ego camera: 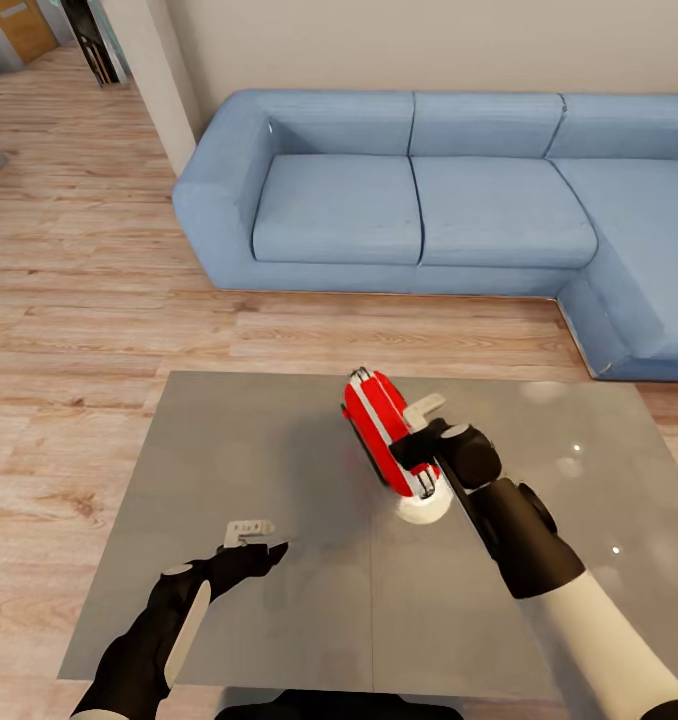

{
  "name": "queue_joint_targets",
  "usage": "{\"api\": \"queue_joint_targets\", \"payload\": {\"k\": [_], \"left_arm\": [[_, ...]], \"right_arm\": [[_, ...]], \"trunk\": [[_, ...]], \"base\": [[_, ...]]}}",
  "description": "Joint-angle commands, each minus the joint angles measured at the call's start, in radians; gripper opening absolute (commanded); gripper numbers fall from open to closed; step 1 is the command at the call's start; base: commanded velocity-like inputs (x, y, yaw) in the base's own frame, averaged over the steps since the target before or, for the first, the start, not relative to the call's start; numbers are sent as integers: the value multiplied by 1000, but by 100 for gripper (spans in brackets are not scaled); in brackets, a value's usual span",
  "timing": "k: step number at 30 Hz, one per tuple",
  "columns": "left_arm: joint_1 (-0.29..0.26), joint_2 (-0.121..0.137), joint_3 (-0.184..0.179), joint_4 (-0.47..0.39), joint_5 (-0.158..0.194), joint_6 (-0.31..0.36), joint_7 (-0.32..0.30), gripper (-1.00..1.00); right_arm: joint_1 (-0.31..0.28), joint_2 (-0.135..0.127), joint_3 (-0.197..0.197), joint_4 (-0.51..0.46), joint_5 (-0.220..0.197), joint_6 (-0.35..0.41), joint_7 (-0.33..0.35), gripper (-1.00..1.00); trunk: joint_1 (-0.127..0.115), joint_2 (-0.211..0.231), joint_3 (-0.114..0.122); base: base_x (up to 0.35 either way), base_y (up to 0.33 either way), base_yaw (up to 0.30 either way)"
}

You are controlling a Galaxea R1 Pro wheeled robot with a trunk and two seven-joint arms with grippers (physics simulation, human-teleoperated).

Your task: Turn on the radio receiver that's on the table in the living room.

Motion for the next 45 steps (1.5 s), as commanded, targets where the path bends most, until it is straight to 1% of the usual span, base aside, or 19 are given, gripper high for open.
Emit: {"api": "queue_joint_targets", "payload": {"k": [1,2,6,9,12,15,18,19,21,24,25,27,29,30,32,35,36,38,45], "left_arm": [[0,0,0,0,0,0,0,100],[0,0,0,1,-1,0,0,100],[0,0,0,2,-1,0,0,100],[0,0,0,3,-1,0,0,100],[0,1,0,3,-1,1,0,100],[0,2,-1,0,-1,5,-1,100],[0,3,-1,-3,-1,11,-2,100],[0,4,-1,-6,0,14,-4,100],[0,4,-1,-15,1,18,-21,100],[0,5,-1,-71,1,65,-105,100],[0,9,1,-228,0,234,-182,100],[0,10,2,-301,1,303,-196,100],[0,10,3,-385,3,377,-218,100],[0,9,5,-423,6,412,-275,100],[0,9,7,-430,7,417,-326,100],[-6,9,7,-431,19,420,-381,100],[-25,12,8,-431,84,444,-400,100],[-37,20,9,-432,100,454,-403,100],[-61,26,9,-433,160,462,-408,100]], "right_arm": [[6,-1,9,-10,1,1,-4,-100],[19,-3,31,-27,38,0,-13,-100],[52,-5,92,-61,139,-10,-67,-100],[76,-6,127,-73,185,-32,-136,-100],[103,-7,168,-82,210,-57,-226,-100],[133,-10,224,-86,222,-73,-358,-100],[155,-27,275,-87,225,-79,-474,-100],[165,-51,328,-87,226,-82,-564,-100],[172,-94,419,-86,226,-90,-679,-100],[175,-157,545,-85,223,-101,-839,-100],[177,-181,646,-80,218,-104,-1002,-100],[177,-185,685,-76,216,-104,-1065,-100],[179,-193,747,-57,212,-104,-1159,-100],[228,-207,804,24,215,-109,-1288,-100],[246,-208,815,107,212,-152,-1370,-100],[263,-199,822,246,211,-216,-1450,-100],[276,-190,830,436,208,-308,-1529,-100],[275,-186,828,558,204,-365,-1538,-100],[275,-150,822,726,179,-444,-1540,-100]], "trunk": [[0,0,0],[0,0,0],[0,0,0],[0,0,0],[0,0,0],[0,0,0],[0,0,0],[0,0,0],[0,0,0],[0,0,0],[0,0,0],[0,0,0],[0,0,0],[0,0,0],[0,0,0],[0,0,0],[0,0,0],[0,0,0],[0,0,0]], "base": [[0,0,0],[0,0,0],[0,0,0],[0,0,0],[0,0,0],[0,0,0],[0,0,0],[0,0,0],[0,0,0],[0,0,0],[0,0,0],[0,0,0],[0,0,0],[0,0,0],[0,0,0],[0,0,0],[0,0,0],[0,0,0],[0,0,0]]}}
